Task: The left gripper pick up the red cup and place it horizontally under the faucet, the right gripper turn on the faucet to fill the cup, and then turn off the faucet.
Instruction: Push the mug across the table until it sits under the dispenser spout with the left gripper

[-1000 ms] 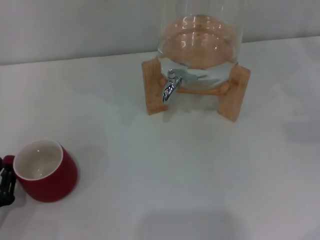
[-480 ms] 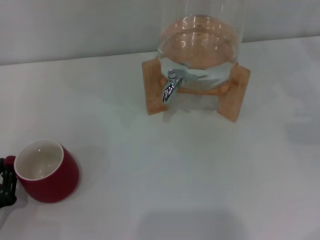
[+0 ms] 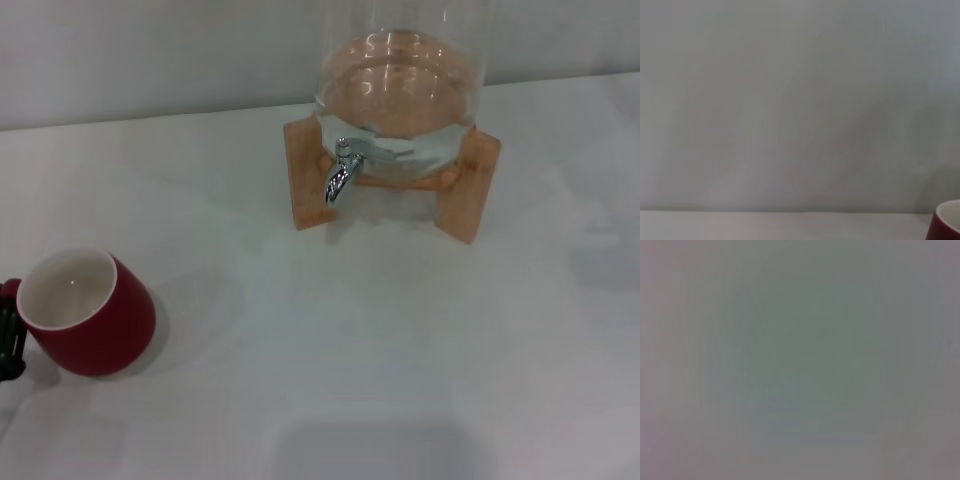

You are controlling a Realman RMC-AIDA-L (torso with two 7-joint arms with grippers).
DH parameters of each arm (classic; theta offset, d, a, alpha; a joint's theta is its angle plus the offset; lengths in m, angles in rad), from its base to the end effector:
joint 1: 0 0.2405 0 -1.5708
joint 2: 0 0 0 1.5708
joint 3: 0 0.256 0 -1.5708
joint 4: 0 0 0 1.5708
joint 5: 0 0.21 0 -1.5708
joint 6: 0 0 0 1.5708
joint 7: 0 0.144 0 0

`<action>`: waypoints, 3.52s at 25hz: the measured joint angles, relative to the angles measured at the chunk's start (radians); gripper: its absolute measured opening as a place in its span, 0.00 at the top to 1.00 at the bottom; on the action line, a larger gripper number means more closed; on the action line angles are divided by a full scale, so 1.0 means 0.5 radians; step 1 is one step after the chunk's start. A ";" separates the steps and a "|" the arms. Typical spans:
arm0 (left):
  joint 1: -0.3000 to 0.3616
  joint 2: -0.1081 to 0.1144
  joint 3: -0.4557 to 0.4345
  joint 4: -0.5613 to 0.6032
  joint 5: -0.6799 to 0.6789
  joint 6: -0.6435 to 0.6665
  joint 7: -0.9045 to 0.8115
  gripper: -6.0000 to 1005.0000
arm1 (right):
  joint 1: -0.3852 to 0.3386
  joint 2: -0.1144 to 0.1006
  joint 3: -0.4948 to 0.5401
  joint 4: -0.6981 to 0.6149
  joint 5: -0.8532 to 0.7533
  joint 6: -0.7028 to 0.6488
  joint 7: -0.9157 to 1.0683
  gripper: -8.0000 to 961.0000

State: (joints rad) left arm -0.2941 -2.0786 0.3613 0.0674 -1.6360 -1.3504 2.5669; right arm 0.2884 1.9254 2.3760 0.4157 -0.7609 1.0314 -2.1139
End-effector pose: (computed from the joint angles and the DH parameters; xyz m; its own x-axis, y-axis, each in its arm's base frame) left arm -0.3624 0.2562 -0.0234 0.6132 0.1425 0.7769 0.7588 -0.3795 -0.5293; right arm 0.4025 0.3255 0.1515 0.4354 0.0697 -0.8975 -0.8998 0.0031 -0.4363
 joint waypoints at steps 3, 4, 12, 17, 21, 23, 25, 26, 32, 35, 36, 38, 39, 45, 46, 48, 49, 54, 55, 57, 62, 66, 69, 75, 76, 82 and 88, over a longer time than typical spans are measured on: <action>-0.022 0.000 0.001 0.054 0.034 0.018 -0.080 0.84 | 0.000 0.008 0.000 0.000 0.000 0.000 0.000 0.34; -0.030 0.000 0.001 0.071 0.046 0.032 -0.112 0.84 | -0.001 0.009 0.000 0.000 0.000 0.000 0.000 0.34; -0.134 0.000 0.001 0.091 0.087 0.151 -0.179 0.84 | -0.002 0.017 0.000 0.000 0.000 0.000 0.000 0.34; -0.202 0.000 0.001 0.092 0.090 0.216 -0.174 0.84 | -0.003 0.018 0.000 -0.001 0.000 -0.001 0.000 0.34; -0.272 -0.004 0.003 0.092 0.097 0.296 -0.173 0.84 | -0.003 0.020 0.000 -0.002 0.000 -0.001 -0.001 0.34; -0.306 -0.007 0.005 0.090 0.116 0.326 -0.173 0.84 | -0.003 0.021 0.000 -0.004 0.000 -0.001 -0.001 0.34; -0.337 -0.007 0.005 0.084 0.138 0.357 -0.173 0.84 | -0.002 0.022 0.000 -0.007 0.000 -0.001 -0.003 0.34; -0.351 -0.008 0.004 0.081 0.147 0.371 -0.173 0.84 | -0.001 0.023 0.000 -0.010 0.000 -0.001 -0.008 0.34; -0.426 -0.010 0.005 0.074 0.219 0.429 -0.173 0.84 | 0.009 0.026 0.000 -0.018 0.000 -0.003 -0.026 0.34; -0.467 -0.010 0.004 0.069 0.249 0.498 -0.153 0.84 | 0.013 0.027 0.000 -0.018 0.000 -0.009 -0.027 0.34; -0.475 -0.011 0.004 0.068 0.257 0.509 -0.142 0.84 | 0.015 0.027 0.000 -0.018 0.000 -0.012 -0.027 0.34; -0.497 -0.013 0.005 0.065 0.278 0.539 -0.101 0.84 | 0.017 0.027 0.000 -0.018 0.000 -0.013 -0.037 0.34; -0.504 -0.014 0.005 0.064 0.285 0.547 -0.084 0.84 | 0.017 0.030 0.000 -0.018 0.000 -0.013 -0.043 0.34; -0.553 -0.015 0.029 0.063 0.300 0.569 -0.030 0.84 | 0.020 0.040 0.000 -0.019 0.000 -0.014 -0.053 0.34; -0.561 -0.015 0.032 0.062 0.299 0.570 -0.026 0.84 | 0.021 0.041 0.000 -0.019 0.000 -0.014 -0.053 0.34; -0.586 -0.017 0.051 0.060 0.300 0.573 -0.019 0.84 | 0.022 0.043 0.000 -0.018 0.000 -0.014 -0.053 0.34; -0.600 -0.018 0.063 0.059 0.300 0.578 -0.017 0.84 | 0.025 0.044 0.000 -0.018 0.000 -0.014 -0.053 0.34; -0.684 -0.021 0.078 0.035 0.300 0.630 -0.003 0.84 | 0.040 0.047 -0.006 -0.022 0.000 -0.014 -0.055 0.34; -0.697 -0.021 0.079 0.027 0.300 0.635 0.004 0.84 | 0.040 0.047 -0.009 -0.022 0.000 -0.014 -0.055 0.34; -0.722 -0.022 0.079 0.015 0.300 0.655 0.018 0.84 | 0.040 0.049 -0.010 -0.022 0.001 -0.013 -0.055 0.34; -0.766 -0.021 0.082 -0.016 0.300 0.700 0.026 0.84 | 0.030 0.065 -0.004 -0.016 0.001 -0.007 -0.055 0.34; -0.799 -0.021 0.084 -0.047 0.318 0.707 0.026 0.84 | 0.025 0.067 -0.004 -0.014 0.001 -0.004 -0.055 0.34; -0.831 -0.021 0.088 -0.065 0.350 0.709 0.021 0.84 | 0.024 0.068 -0.003 -0.012 0.001 -0.002 -0.055 0.34; -0.891 -0.023 0.127 -0.128 0.368 0.710 0.024 0.84 | 0.030 0.070 -0.003 -0.012 0.000 -0.003 -0.055 0.34; -0.897 -0.023 0.127 -0.132 0.380 0.710 0.024 0.84 | 0.030 0.070 -0.003 -0.011 0.000 -0.003 -0.055 0.34; -0.920 -0.024 0.127 -0.163 0.430 0.710 0.022 0.84 | 0.028 0.070 -0.003 -0.010 0.000 -0.002 -0.055 0.34; -0.932 -0.025 0.127 -0.188 0.480 0.710 0.012 0.84 | 0.029 0.074 -0.003 -0.006 0.000 -0.001 -0.055 0.34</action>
State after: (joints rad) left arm -0.7599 -2.0909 0.4250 -0.0265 -1.3961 -0.9954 2.5727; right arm 0.3026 1.9622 2.3746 0.4126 -0.7609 1.0307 -2.1414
